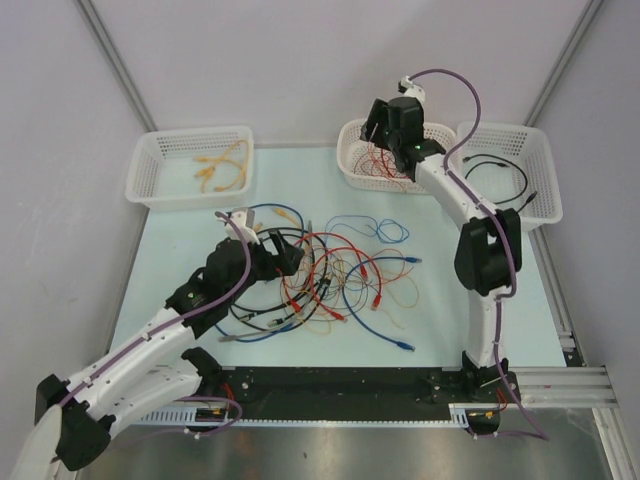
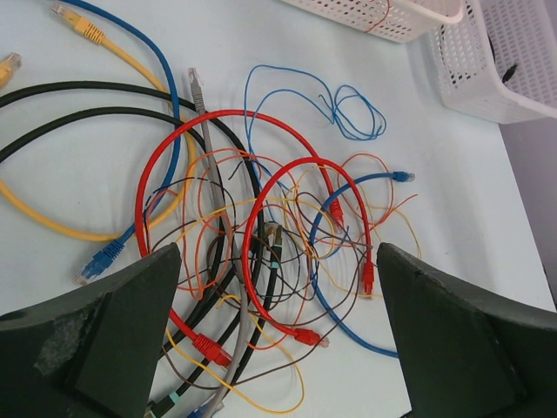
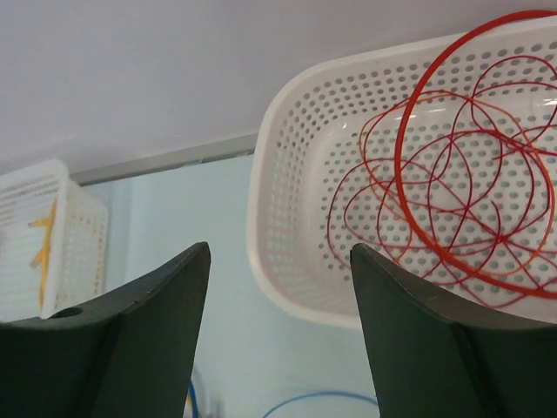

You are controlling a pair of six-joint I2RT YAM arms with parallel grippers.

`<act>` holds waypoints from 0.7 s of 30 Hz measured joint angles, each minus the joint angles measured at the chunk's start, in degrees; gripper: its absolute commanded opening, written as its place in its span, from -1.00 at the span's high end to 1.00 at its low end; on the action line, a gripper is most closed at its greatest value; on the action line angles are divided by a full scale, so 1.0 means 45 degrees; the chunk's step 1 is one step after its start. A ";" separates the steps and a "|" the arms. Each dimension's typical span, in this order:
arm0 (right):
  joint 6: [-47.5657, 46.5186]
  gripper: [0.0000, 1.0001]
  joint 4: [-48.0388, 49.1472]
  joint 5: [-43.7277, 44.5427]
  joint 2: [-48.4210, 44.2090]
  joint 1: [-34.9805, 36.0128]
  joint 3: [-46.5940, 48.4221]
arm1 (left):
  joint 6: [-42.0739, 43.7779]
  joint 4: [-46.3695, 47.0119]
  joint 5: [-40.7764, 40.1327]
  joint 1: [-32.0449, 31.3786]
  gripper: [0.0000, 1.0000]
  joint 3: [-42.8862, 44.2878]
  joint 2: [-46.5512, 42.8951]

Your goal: Untangle the cables

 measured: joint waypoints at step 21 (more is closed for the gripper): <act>0.1462 -0.31 -0.0539 -0.0427 0.6562 -0.1515 0.6057 | 0.0151 0.0447 0.0651 0.0010 -0.99 -0.0005 0.2565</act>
